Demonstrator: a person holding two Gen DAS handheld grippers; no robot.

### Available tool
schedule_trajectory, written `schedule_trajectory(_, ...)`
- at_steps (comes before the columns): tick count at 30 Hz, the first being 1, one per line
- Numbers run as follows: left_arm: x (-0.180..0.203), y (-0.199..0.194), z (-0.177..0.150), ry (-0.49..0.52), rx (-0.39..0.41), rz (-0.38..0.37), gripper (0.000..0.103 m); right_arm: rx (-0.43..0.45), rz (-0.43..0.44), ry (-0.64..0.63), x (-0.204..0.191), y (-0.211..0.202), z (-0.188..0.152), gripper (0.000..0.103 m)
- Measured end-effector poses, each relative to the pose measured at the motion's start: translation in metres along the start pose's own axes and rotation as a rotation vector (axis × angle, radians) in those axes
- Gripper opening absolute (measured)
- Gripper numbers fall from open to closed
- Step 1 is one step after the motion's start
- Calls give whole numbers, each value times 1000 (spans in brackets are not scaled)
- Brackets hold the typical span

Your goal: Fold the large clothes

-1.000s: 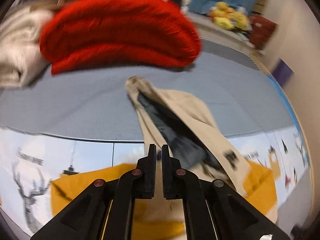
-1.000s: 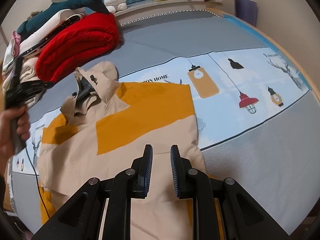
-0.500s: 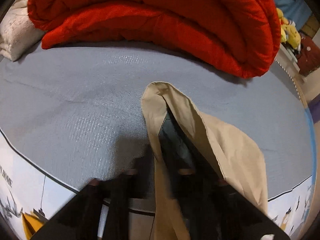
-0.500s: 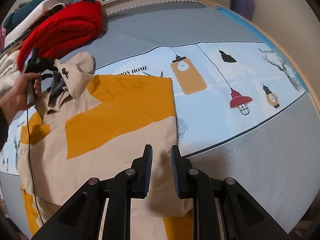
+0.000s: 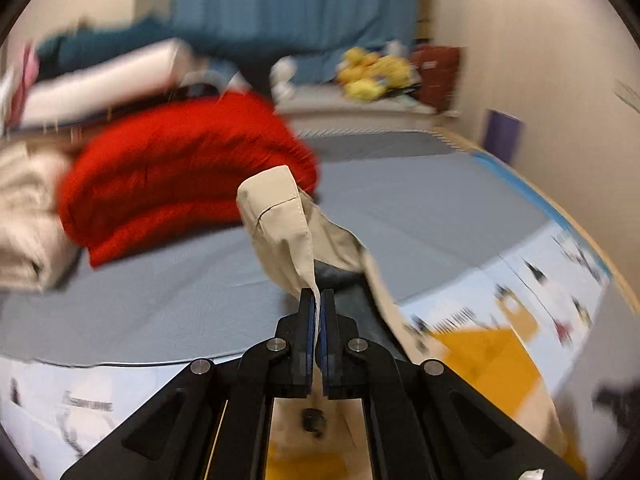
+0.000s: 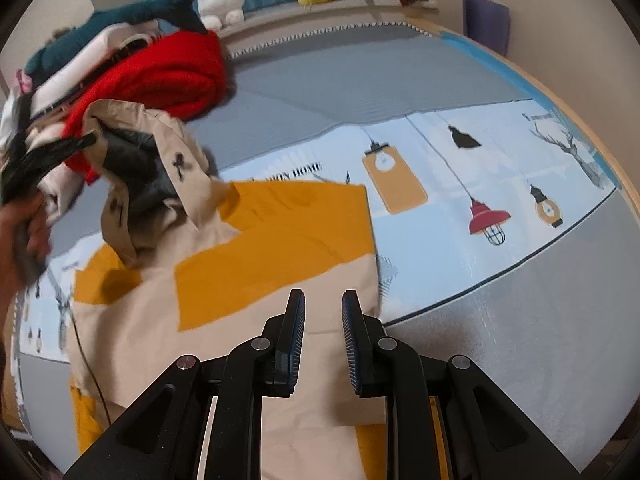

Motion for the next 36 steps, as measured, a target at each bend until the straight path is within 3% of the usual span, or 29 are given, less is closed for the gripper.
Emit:
schedule_trajectory(3, 46, -63, -24, 86, 35, 33, 1, 20, 37, 34, -2, -11, 3, 21)
schedule_trajectory(6, 77, -99, -68, 78, 10, 38, 1, 51, 67, 51, -6, -20, 4, 21)
schedule_trajectory(11, 108, -112, -154, 2, -129, -17, 3, 70, 124, 61, -18, -27, -1, 21)
schedule_trajectory(14, 108, -115, -183, -42, -154, -12, 9, 78, 165, 50, -29, -30, -5, 25)
schedule_trajectory(17, 90, -121, -186, -175, -151, -39, 9, 76, 201, 47, -39, -30, -9, 27)
schedule_trajectory(20, 77, -137, -174, -209, -77, -63, 23, 44, 247, 50, -50, -24, -14, 28)
schedule_trajectory(24, 62, -147, -162, -231, -14, -129, 25, 24, 271, 36, -63, -18, -18, 28)
schedule_trajectory(26, 49, -145, -165, -255, -7, -106, 39, 14, 278, 32, -68, -14, -21, 28)
schedule_trajectory(29, 27, -118, -187, -332, -89, -69, 46, -3, 298, 25, -73, -8, -28, 28)
schedule_trajectory(32, 18, -84, -210, -422, -183, -104, 46, -58, 328, 34, -77, 3, -35, 28)
schedule_trajectory(36, 21, -63, -221, -485, -220, -102, 46, -110, 376, 55, -81, 14, -40, 28)
Point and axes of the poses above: each gripper's, at about its wrist camera, not at the fingertips, and y roughly the way its jaws point, x to its right, z to its top, the point moved 6 cm from there along y, roughly the way its jaws point, and after that the axes turned 11 degrees about y, right-handed, at the moved point
